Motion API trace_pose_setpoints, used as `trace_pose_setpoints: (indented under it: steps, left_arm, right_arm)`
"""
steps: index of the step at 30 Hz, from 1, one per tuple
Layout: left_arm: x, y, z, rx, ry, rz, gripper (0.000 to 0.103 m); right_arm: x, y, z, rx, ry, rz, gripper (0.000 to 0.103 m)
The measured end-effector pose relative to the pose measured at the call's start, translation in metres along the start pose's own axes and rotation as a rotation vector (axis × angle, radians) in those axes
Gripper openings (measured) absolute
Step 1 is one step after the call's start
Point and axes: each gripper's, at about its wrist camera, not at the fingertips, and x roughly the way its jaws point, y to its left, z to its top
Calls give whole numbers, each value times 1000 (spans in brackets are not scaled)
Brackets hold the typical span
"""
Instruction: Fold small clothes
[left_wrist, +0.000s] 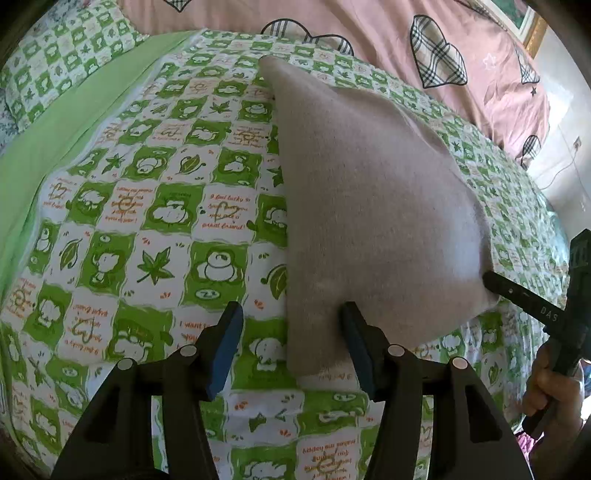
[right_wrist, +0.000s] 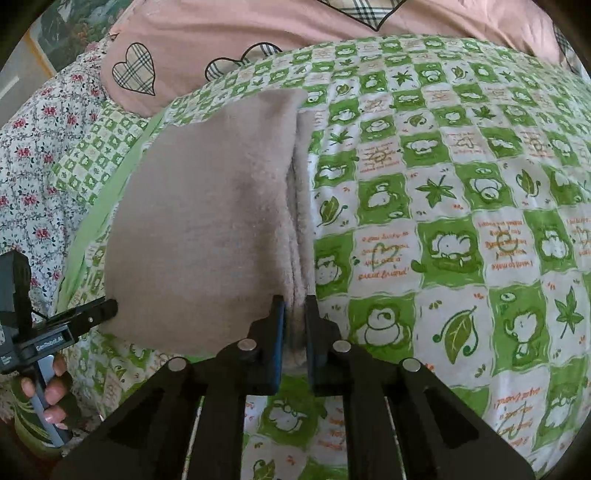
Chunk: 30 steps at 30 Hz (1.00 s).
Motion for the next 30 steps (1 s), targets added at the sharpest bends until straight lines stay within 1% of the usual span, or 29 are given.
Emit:
trace_pose_setpoints:
  steps: [1, 2, 8, 10, 12, 13, 14, 17, 19, 21, 26, 27, 29, 30]
  left_arm:
    - [-1, 0, -1, 2, 0, 3, 58]
    - [-3, 1, -2, 3, 0, 4, 58]
    - [-17, -1, -8, 36, -16, 31, 58]
    - [-22, -2, -10, 46, -22, 42, 60]
    - [-27, -4, -12, 55, -26, 58, 64]
    - [-29, -5, -14, 59, -31, 69, 65]
    - [-31, -6, -15, 62, -34, 76, 65]
    - [-36, -9, -19, 77, -46, 97, 67]
    - [-41, -10, -23, 78, -60, 122, 70]
    - [-44, -10, -25, 81, -69, 129, 74]
    - [-50, -12, -32, 93, -65, 128, 77]
    - [-50, -13, -32, 98, -61, 130, 78]
    - [-51, -17, -34, 110, -61, 137, 80]
    - [-52, -18, -35, 117, -64, 143, 80]
  right_arm:
    - [-2, 1, 0, -2, -3, -3, 13]
    - [-4, 1, -1, -1, -3, -5, 17]
    - [-22, 2, -5, 18, -19, -6, 18]
    - [-28, 6, -5, 16, -29, -7, 20]
    - [-36, 11, -7, 1, -44, -9, 28]
    - [-40, 15, -8, -8, -52, -8, 35]
    - [-43, 18, -8, -16, -59, -8, 39]
    - [-52, 29, -12, -46, -77, 3, 43]
    - [-55, 36, -15, -69, -75, 10, 45]
    - [-55, 43, -19, -96, -69, 21, 49]
    - [-49, 54, -31, -145, -46, 25, 67]
    - [-48, 56, -34, -151, -39, 25, 68]
    - [-46, 57, -37, -155, -32, 28, 75]
    - [-45, 58, -39, -157, -29, 28, 76]
